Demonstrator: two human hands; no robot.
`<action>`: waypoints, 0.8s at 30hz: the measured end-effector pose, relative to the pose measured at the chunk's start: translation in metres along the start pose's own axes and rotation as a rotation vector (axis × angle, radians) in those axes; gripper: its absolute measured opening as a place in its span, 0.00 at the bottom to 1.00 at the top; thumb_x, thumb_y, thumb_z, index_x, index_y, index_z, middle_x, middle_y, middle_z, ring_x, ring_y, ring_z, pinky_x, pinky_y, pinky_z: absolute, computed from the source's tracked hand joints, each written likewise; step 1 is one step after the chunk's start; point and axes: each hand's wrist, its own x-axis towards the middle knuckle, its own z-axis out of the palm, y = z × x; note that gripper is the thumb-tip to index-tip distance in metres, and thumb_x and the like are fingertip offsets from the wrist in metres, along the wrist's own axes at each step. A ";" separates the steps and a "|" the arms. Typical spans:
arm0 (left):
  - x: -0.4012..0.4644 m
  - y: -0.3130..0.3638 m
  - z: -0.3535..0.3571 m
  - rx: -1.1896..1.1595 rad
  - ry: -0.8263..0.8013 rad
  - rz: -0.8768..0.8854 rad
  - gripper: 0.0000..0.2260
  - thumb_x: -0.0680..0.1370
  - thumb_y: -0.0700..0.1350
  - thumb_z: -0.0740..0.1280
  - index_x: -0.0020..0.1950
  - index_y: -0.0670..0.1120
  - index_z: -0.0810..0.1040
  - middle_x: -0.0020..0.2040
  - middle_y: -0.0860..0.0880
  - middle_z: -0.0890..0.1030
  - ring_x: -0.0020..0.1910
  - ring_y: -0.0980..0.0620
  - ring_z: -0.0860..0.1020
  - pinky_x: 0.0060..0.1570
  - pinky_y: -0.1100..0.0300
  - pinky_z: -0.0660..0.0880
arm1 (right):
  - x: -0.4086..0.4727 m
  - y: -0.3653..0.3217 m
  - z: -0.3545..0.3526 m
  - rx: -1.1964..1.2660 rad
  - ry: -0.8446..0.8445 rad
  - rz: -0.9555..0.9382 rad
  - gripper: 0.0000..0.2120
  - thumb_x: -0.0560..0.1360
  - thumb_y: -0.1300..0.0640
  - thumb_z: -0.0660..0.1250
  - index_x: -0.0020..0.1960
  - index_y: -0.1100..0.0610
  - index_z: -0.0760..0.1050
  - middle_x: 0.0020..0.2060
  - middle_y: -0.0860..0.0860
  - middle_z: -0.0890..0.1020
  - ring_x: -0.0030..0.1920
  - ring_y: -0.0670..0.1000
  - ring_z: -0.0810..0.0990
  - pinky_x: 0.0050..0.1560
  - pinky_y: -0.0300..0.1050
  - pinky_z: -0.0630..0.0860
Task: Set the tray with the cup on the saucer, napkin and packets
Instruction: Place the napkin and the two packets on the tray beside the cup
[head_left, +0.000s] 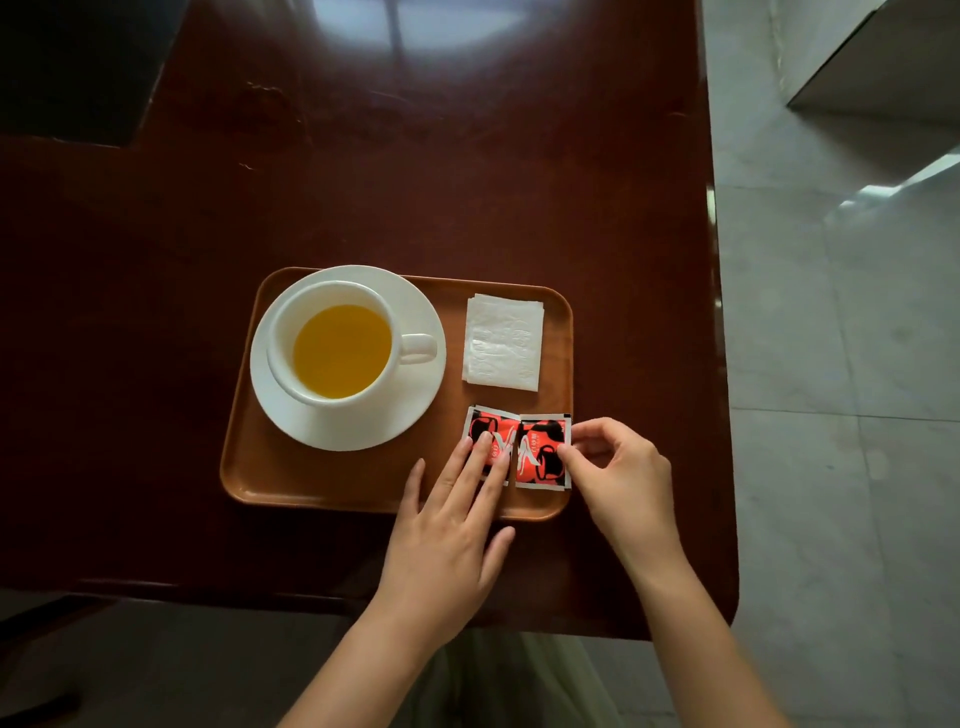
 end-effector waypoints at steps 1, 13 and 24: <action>-0.001 0.001 -0.001 0.003 -0.007 -0.008 0.27 0.76 0.57 0.51 0.74 0.48 0.61 0.74 0.48 0.63 0.73 0.48 0.60 0.65 0.43 0.64 | -0.002 -0.001 0.002 -0.019 0.003 -0.016 0.05 0.70 0.56 0.72 0.43 0.50 0.78 0.32 0.42 0.81 0.35 0.40 0.80 0.37 0.38 0.77; -0.002 -0.014 -0.002 -0.014 -0.002 0.020 0.25 0.79 0.55 0.49 0.76 0.51 0.53 0.77 0.52 0.53 0.75 0.52 0.50 0.72 0.44 0.52 | -0.016 0.014 0.013 -0.524 0.031 -0.661 0.19 0.69 0.58 0.73 0.59 0.55 0.77 0.59 0.50 0.80 0.65 0.54 0.73 0.67 0.59 0.65; -0.014 -0.019 -0.021 -0.358 0.361 0.073 0.19 0.77 0.47 0.59 0.66 0.44 0.72 0.66 0.45 0.75 0.68 0.51 0.68 0.65 0.52 0.68 | -0.014 0.001 0.015 -0.356 0.037 -0.595 0.15 0.70 0.58 0.72 0.57 0.55 0.78 0.57 0.50 0.81 0.62 0.51 0.76 0.68 0.58 0.62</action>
